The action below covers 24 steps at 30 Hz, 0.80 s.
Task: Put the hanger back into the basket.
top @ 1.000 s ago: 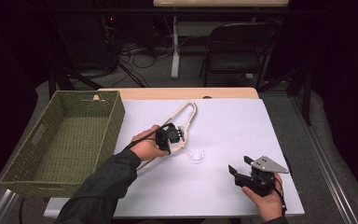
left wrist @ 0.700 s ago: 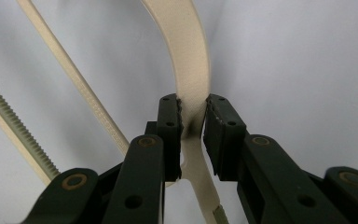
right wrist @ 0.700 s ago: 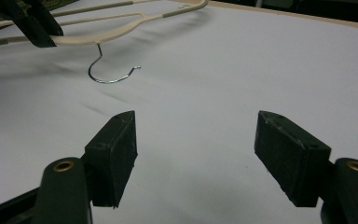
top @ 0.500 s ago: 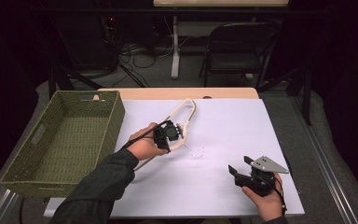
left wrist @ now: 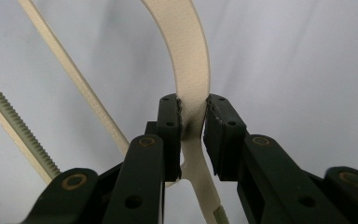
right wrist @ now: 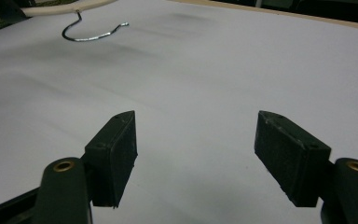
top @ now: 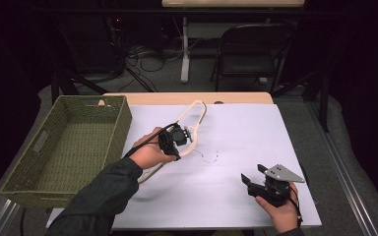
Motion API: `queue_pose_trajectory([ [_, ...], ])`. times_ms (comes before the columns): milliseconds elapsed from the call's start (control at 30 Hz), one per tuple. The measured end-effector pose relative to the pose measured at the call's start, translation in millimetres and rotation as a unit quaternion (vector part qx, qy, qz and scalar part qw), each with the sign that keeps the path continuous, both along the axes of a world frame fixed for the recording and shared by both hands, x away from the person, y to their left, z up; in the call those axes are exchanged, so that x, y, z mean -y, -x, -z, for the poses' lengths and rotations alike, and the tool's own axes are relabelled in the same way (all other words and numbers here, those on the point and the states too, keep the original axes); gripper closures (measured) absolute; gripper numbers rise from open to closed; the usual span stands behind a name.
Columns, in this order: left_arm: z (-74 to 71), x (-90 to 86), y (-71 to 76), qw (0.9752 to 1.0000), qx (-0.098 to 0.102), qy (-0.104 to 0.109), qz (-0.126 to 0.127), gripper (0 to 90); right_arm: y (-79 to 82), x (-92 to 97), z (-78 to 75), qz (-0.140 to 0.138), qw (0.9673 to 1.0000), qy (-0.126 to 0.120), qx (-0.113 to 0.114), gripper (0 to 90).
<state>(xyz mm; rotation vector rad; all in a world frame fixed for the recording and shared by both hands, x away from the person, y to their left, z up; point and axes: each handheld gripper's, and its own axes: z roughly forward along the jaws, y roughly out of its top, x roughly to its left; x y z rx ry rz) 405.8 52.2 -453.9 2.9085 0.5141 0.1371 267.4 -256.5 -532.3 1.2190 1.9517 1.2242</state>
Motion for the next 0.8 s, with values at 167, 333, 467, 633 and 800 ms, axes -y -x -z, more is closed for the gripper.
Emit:
queue_pose_trajectory([
  [167, -11.0, -3.1, 1.9, 0.9998, 0.003, 0.008, -0.018, 76.4, -0.1, -0.2, 0.0, 0.000, 1.0000, 0.001, -0.002, 29.6],
  [333, -19.0, -5.4, 3.1, 0.9994, 0.007, 0.007, -0.034, 76.4, -0.1, -0.4, 0.4, 0.002, 1.0000, 0.001, -0.001, 29.6],
  [467, -28.2, -7.7, 3.5, 0.9988, 0.014, -0.001, -0.046, 76.4, -0.5, 0.0, 0.8, 0.001, 1.0000, 0.000, -0.001, 29.6],
  [633, -41.5, -12.3, 3.5, 0.9983, 0.021, -0.002, -0.054, 76.4, 0.2, 0.6, 0.5, 0.001, 1.0000, 0.001, -0.007, 29.6],
  [800, -50.3, -20.2, 3.7, 0.9969, 0.029, -0.001, -0.073, 76.4, 0.1, 0.5, 1.1, 0.003, 1.0000, -0.002, -0.006, 29.6],
])
